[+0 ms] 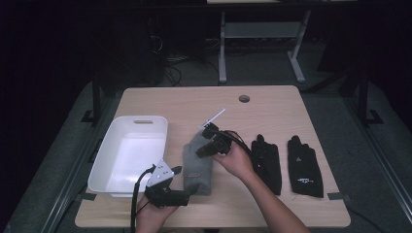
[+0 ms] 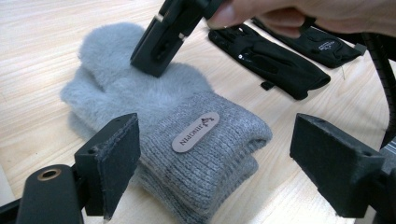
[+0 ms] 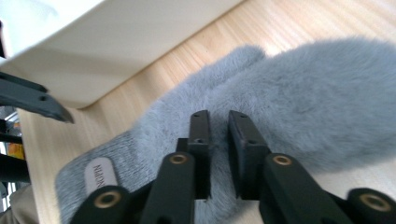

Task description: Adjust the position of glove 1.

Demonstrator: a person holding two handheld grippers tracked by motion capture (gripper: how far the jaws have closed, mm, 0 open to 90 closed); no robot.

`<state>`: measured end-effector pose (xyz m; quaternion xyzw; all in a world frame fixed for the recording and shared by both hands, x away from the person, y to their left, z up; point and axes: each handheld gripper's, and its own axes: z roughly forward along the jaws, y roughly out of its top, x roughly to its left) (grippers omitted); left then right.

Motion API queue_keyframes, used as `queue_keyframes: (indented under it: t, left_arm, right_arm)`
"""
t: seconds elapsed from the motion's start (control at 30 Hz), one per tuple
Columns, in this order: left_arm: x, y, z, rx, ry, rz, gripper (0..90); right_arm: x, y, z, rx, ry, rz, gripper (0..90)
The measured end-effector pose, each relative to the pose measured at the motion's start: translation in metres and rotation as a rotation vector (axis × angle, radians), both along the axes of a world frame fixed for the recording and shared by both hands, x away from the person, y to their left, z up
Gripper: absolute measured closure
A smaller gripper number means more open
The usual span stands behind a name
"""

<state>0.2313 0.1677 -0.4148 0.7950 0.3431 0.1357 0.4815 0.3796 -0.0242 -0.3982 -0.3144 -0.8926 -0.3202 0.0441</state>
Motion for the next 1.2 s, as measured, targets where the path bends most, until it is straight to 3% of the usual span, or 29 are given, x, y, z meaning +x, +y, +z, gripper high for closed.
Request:
queue_keyframes:
  t: [0.17, 0.23, 0.27, 0.3, 0.4, 0.43, 0.53, 0.7, 0.9, 1.03, 1.1, 1.2]
  left_arm:
    - [0.000, -0.001, 0.000, 0.004, 0.005, -0.001, 15.9]
    - [0.000, 0.000, -0.001, 0.004, 0.005, -0.001, 15.8]
    - [0.000, 0.000, -0.001, 0.004, 0.005, -0.001, 15.8]
    - [0.000, 0.000, -0.001, -0.004, 0.007, 0.002, 15.8]
    - [0.000, -0.001, -0.001, -0.001, 0.006, 0.002, 15.8]
    - [0.000, -0.001, 0.000, -0.001, 0.009, 0.002, 15.8]
    - [0.000, -0.001, 0.000, 0.006, 0.010, -0.001, 15.8]
    - [-0.001, -0.001, 0.000, 0.000, 0.012, 0.000, 15.8]
    - [0.000, 0.000, 0.001, -0.007, 0.004, -0.002, 15.8]
    - [0.000, -0.001, 0.001, -0.008, 0.002, -0.007, 15.8]
    - [0.000, -0.001, 0.001, -0.001, -0.002, -0.008, 15.8]
    - [-0.001, -0.001, 0.001, -0.001, -0.004, -0.006, 15.7]
  right_arm:
    - [0.001, 0.009, -0.011, -0.035, 0.017, 0.009, 78.2]
    - [0.003, 0.005, -0.009, -0.003, 0.019, 0.003, 59.1]
    - [0.003, 0.005, -0.009, -0.003, 0.019, 0.003, 59.1]
    - [0.003, 0.000, -0.006, -0.002, 0.009, -0.005, 46.6]
    - [0.004, -0.006, -0.002, -0.013, -0.013, -0.036, 41.6]
    - [0.007, -0.014, 0.002, 0.000, -0.022, -0.077, 38.8]
    - [0.010, -0.021, 0.003, 0.017, -0.018, -0.108, 35.9]
    - [0.029, -0.037, -0.008, 0.047, 0.047, -0.193, 27.6]
    - [0.045, -0.038, -0.023, 0.097, 0.135, -0.246, 25.6]
    - [0.051, -0.036, -0.032, 0.107, 0.168, -0.262, 25.5]
    - [0.055, -0.035, -0.040, 0.116, 0.208, -0.267, 25.4]
    - [0.056, -0.032, -0.045, 0.119, 0.222, -0.266, 25.5]
